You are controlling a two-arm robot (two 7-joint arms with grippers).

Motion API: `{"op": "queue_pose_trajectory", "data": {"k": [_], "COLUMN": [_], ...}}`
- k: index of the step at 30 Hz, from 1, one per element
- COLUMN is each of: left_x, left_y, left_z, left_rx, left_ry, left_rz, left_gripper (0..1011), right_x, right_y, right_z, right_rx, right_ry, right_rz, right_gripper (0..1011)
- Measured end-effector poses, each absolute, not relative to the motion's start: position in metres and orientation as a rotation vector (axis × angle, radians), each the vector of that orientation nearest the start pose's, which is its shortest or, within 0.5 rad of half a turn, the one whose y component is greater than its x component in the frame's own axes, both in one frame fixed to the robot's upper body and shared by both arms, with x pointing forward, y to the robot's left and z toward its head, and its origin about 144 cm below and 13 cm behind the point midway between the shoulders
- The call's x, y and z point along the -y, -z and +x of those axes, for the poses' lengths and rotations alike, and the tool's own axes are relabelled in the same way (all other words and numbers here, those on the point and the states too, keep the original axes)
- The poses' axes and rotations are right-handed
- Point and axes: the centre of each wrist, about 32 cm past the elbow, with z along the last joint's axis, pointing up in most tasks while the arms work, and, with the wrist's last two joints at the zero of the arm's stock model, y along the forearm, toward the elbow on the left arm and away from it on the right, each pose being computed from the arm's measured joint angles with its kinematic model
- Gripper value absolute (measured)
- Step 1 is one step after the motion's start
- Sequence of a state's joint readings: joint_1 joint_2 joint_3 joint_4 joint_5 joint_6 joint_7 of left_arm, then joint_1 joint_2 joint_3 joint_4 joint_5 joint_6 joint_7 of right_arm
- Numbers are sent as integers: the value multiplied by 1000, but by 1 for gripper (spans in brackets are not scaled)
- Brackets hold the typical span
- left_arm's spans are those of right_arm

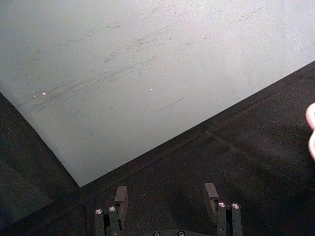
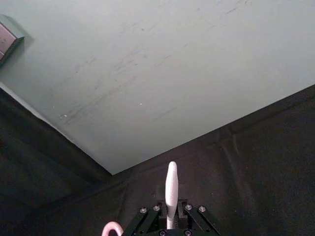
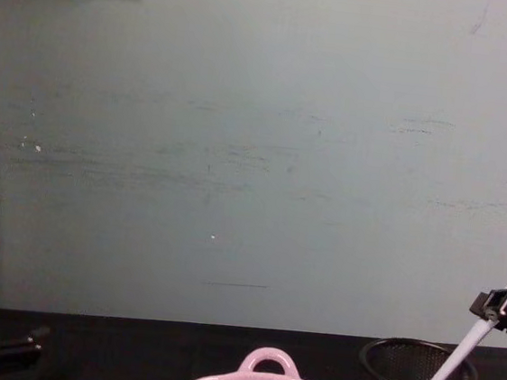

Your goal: Use the one hand to pick up the spoon and stir the clear water in the bowl.

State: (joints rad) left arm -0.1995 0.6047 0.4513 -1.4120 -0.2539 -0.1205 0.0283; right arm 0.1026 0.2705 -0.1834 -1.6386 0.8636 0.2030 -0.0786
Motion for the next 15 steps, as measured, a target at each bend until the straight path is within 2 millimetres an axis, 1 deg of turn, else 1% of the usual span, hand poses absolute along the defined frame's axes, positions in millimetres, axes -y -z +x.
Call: {"op": "queue_pose_trajectory", "data": {"k": [15], "left_x": [-310], "left_y": [-1140], "left_z": [489], "left_rx": [285], "left_ry": [-1248], "left_rz": [304], "left_gripper": [1011], "right_x": [244], "right_y": [-1189], "right_z": [480], "right_rx": [-537], "right_ry": [1333], "right_rz": [296], "right_gripper": [114]}}
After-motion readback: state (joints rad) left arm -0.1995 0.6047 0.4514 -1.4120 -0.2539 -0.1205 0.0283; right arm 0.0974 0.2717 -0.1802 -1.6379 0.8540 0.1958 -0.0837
